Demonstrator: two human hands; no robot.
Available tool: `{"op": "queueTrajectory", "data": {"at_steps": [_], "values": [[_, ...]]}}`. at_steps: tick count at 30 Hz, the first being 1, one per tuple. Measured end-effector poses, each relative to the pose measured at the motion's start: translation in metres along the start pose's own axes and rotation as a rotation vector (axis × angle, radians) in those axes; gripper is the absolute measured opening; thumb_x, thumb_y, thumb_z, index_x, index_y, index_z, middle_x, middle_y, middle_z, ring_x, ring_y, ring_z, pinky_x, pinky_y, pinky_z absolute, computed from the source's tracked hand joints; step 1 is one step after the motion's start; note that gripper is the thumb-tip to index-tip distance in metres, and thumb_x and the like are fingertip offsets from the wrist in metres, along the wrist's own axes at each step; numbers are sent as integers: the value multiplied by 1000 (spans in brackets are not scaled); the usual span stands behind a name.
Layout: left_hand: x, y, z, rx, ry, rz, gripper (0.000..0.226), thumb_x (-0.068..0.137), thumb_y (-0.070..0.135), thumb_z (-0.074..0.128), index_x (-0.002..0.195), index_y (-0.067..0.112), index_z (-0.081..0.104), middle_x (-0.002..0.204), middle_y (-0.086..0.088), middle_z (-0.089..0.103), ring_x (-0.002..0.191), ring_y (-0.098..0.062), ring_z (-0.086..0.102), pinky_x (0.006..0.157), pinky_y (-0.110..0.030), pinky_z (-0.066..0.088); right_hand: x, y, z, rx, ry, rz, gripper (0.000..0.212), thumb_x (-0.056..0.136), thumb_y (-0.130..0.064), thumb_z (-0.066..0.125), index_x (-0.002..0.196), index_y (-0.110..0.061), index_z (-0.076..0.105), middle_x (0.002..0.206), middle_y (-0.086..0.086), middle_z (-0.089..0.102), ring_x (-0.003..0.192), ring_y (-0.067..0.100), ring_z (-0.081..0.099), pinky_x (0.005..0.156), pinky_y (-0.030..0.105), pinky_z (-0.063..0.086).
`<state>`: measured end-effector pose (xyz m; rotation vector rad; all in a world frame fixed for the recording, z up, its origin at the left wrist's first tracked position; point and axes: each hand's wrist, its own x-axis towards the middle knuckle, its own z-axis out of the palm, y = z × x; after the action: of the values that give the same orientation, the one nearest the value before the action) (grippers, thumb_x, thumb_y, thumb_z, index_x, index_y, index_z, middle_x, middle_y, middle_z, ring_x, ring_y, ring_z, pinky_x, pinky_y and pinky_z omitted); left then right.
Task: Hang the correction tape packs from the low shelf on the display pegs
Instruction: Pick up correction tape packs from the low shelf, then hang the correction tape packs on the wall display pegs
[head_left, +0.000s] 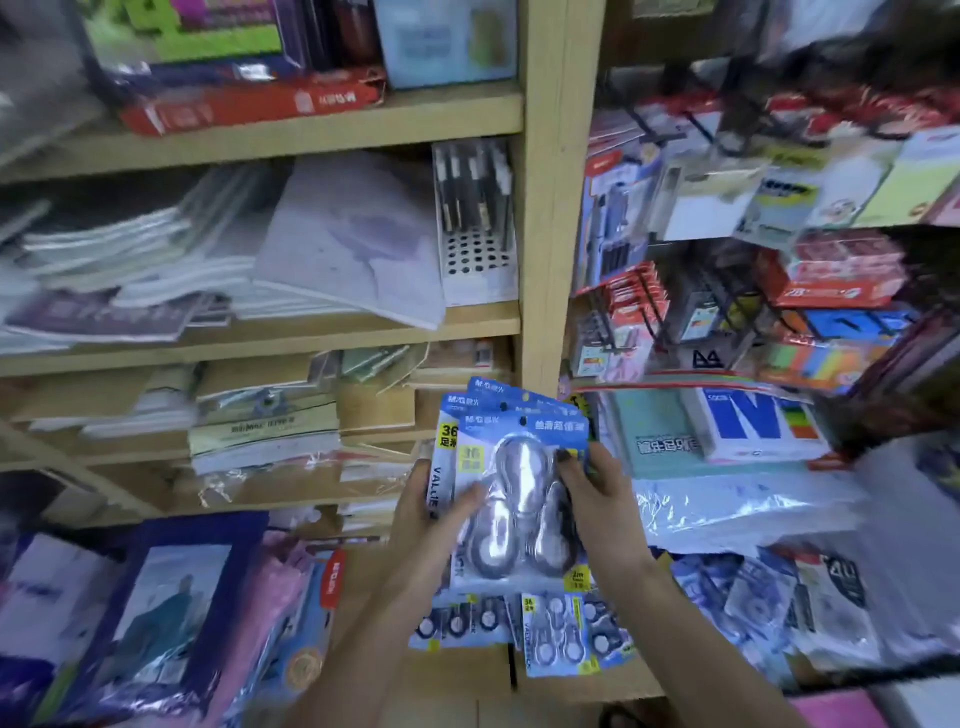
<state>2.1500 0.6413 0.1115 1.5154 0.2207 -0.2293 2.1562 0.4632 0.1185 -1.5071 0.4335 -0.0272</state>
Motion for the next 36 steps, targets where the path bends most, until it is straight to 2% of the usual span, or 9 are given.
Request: {"op": "queueTrajectory", "data": {"at_steps": [2,5,7,12,16,20,26,32,36], "values": [[-4,20,26,70,-11,86,35,92,22,78,118,39,61,110,27,77,109,4,71,81,-6,51,-4,-19,-15,4,-46,-3,17,98,-36,61,90,-21,62,85,19,53,75,25,52,70,37,42],[-8,44,55,116,-17,169,52,83,40,86,129,34,61,125,18,74,117,-2,69,94,-21,54,-5,-46,-42,0,-98,-46,12,105,-27,56,97,-19,61,106,38,52,76,38,56,73,50,48],[-12,63,72,98,-50,214,42,89,29,83,124,37,61,117,23,76,108,5,70,89,-20,52,-4,-65,-62,-10,-74,-122,20,104,-28,58,109,-9,58,107,38,53,81,47,56,76,55,50],[-12,115,123,52,-89,386,44,88,24,85,121,44,63,120,12,77,113,-11,74,98,-41,56,-4,-129,-108,122,42,-212,40,93,-44,71,104,-14,48,78,0,50,60,12,51,57,26,42],[-10,167,167,12,-116,509,38,76,31,87,105,35,64,109,-4,79,105,-29,76,93,-54,60,-1,-180,-145,175,-68,-351,14,94,-51,65,107,-50,58,116,-15,67,111,9,68,90,38,54],[-10,221,208,16,-128,665,40,72,39,92,98,39,62,102,1,79,97,-22,77,83,-45,60,1,-236,-176,223,-123,-467,42,102,-37,56,91,-78,56,101,-42,70,100,-13,69,95,36,54],[-9,299,253,28,-87,829,39,81,35,88,98,27,54,98,-6,75,93,-29,75,82,-51,61,24,-317,-207,185,-119,-615,26,105,-32,55,119,-54,61,110,-31,74,107,-3,71,98,40,55],[6,377,278,2,-69,976,39,81,35,76,109,19,53,102,6,75,91,-5,74,75,-20,57,49,-405,-206,197,-117,-716,28,103,-31,61,97,-58,68,108,-16,78,106,10,74,102,48,56],[27,421,279,57,-63,1002,29,95,25,73,115,26,52,103,18,76,99,0,73,81,-19,57,66,-447,-200,215,-106,-762,39,102,-29,63,76,-58,70,81,-32,74,85,-3,73,95,41,58]]}}
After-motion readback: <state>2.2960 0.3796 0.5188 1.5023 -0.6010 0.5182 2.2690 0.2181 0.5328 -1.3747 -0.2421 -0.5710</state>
